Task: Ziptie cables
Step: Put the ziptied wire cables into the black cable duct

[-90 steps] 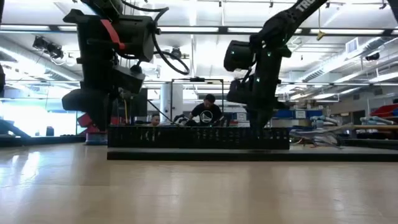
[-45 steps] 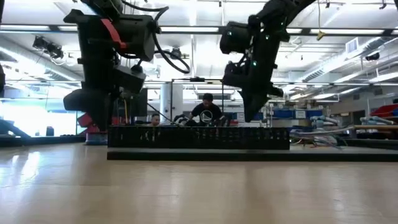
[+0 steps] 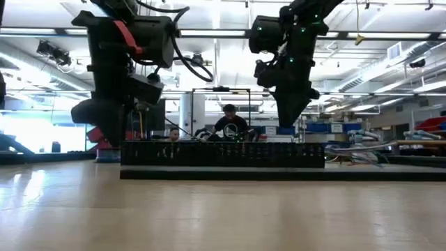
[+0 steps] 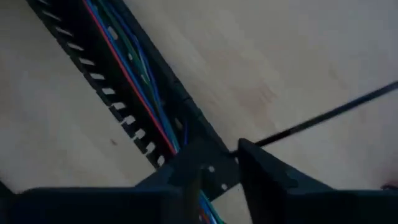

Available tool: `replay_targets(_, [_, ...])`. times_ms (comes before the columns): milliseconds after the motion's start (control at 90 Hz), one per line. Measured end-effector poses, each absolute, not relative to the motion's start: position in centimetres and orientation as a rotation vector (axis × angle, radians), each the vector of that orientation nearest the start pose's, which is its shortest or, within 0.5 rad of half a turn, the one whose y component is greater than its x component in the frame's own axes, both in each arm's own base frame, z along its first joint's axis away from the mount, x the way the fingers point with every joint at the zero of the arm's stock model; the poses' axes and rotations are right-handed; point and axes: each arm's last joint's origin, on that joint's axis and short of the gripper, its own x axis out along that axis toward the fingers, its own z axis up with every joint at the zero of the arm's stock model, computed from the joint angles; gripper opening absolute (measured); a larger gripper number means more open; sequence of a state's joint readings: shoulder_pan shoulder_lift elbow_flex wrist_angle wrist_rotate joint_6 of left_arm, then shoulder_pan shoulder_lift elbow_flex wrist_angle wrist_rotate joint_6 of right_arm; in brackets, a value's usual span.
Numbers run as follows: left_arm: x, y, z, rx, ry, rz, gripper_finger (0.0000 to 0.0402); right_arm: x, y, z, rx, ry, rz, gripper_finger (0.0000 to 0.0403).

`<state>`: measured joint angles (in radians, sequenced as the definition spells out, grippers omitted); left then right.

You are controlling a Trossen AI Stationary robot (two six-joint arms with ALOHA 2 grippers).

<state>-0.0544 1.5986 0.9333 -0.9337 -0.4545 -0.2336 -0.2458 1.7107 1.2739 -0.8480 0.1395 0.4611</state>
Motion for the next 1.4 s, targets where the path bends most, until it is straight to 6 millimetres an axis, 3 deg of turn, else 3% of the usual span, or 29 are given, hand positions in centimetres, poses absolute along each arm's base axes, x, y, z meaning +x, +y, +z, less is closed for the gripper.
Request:
replay_targets(256, [25.5, -0.1, 17.0, 0.243, 1.510, 0.454, 0.0137, 32.1, -8.1, 22.3, 0.549, 1.154, -0.716, 0.0191])
replay_targets(478, [25.5, -0.1, 16.9, 0.271, 1.522, 0.423, 0.0137, 31.7, -7.9, 21.9, 0.599, 1.148, -0.807, 0.0205])
replay_targets(789, [25.5, -0.1, 16.9, 0.287, 1.526, 0.406, 0.0137, 31.4, -8.8, 20.3, 0.673, 1.080, -0.859, 0.0193])
replay_targets(1400, [25.7, -0.2, 16.9, 0.282, 1.503, 0.406, 0.0137, 31.5, -9.3, 19.7, 0.696, 1.061, -0.868, 0.0112])
